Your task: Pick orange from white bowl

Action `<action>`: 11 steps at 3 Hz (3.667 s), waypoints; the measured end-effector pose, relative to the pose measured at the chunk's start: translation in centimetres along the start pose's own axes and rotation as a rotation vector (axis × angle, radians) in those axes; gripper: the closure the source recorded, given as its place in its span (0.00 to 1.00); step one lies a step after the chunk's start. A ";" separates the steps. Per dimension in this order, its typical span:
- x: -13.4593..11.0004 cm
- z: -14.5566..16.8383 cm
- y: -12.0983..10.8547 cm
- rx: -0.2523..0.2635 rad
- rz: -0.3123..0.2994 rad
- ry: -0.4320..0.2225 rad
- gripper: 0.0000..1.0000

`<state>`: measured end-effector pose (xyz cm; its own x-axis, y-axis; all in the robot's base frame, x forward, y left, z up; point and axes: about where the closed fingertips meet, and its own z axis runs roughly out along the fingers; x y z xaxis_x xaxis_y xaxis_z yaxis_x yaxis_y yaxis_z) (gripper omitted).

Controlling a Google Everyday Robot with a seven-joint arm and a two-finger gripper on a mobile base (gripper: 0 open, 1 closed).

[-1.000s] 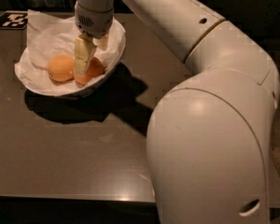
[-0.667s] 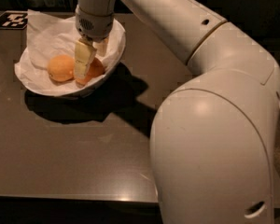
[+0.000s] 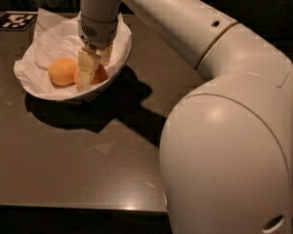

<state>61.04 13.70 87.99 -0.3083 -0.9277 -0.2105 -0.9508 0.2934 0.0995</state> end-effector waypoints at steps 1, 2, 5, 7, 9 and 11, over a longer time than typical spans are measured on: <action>-0.5 -0.2 0.0 0.015 -0.022 0.019 0.29; -1.0 -0.7 -0.2 0.034 -0.039 0.030 0.25; -2.0 0.2 -1.2 0.043 -0.051 0.062 0.27; -1.5 1.9 -1.5 0.008 -0.034 0.083 0.28; -1.3 2.4 -1.5 -0.002 -0.030 0.093 0.45; -1.3 2.4 -1.5 -0.002 -0.030 0.093 0.92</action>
Offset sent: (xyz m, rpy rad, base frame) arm -0.0079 -0.0120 0.0183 -0.1365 0.0137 0.0659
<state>62.80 15.05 85.74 -0.2758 -0.9535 -0.1218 -0.9593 0.2652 0.0969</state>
